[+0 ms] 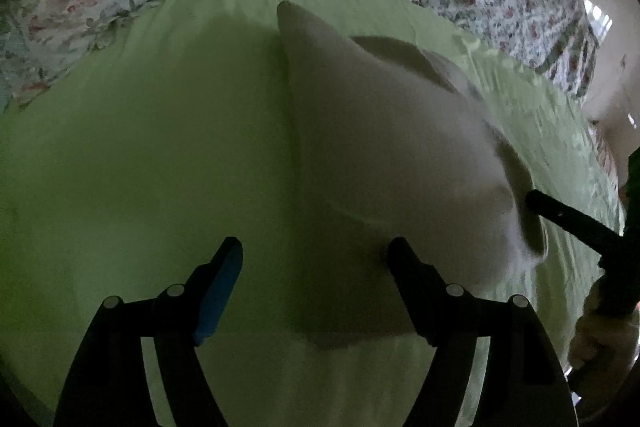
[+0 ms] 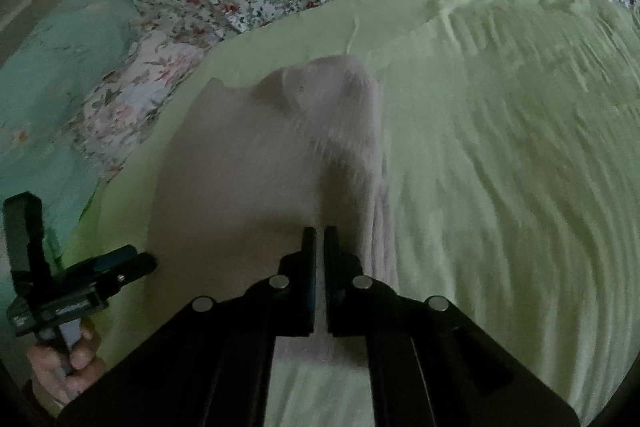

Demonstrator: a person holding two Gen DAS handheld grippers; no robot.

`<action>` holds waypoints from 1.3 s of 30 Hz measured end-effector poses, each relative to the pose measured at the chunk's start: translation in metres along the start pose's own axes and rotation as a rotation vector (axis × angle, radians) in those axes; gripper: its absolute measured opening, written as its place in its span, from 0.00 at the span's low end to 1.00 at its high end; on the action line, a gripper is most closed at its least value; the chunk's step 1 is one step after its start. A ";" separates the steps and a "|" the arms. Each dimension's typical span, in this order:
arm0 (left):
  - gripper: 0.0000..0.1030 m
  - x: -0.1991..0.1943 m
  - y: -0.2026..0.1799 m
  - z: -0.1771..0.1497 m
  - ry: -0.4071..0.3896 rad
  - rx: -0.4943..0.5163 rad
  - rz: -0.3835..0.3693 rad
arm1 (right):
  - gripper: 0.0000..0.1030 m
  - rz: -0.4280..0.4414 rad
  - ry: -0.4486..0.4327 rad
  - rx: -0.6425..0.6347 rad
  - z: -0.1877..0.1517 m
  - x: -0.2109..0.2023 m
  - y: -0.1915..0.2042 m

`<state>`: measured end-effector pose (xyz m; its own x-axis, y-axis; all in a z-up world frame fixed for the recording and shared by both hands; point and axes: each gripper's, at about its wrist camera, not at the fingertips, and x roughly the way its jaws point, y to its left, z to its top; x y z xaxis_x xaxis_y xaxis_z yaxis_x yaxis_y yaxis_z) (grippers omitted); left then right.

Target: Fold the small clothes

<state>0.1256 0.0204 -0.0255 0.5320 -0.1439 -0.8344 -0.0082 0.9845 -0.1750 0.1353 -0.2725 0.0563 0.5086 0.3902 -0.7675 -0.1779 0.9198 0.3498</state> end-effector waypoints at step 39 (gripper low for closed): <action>0.94 -0.061 -0.011 -0.083 -0.005 0.152 0.081 | 0.99 -0.054 -0.027 -0.160 -0.100 -0.080 0.012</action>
<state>0.0229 0.0098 -0.0159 0.5387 -0.0633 -0.8401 0.0771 0.9967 -0.0257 0.0088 -0.2884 0.0681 0.5435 0.3405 -0.7673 -0.2800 0.9352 0.2167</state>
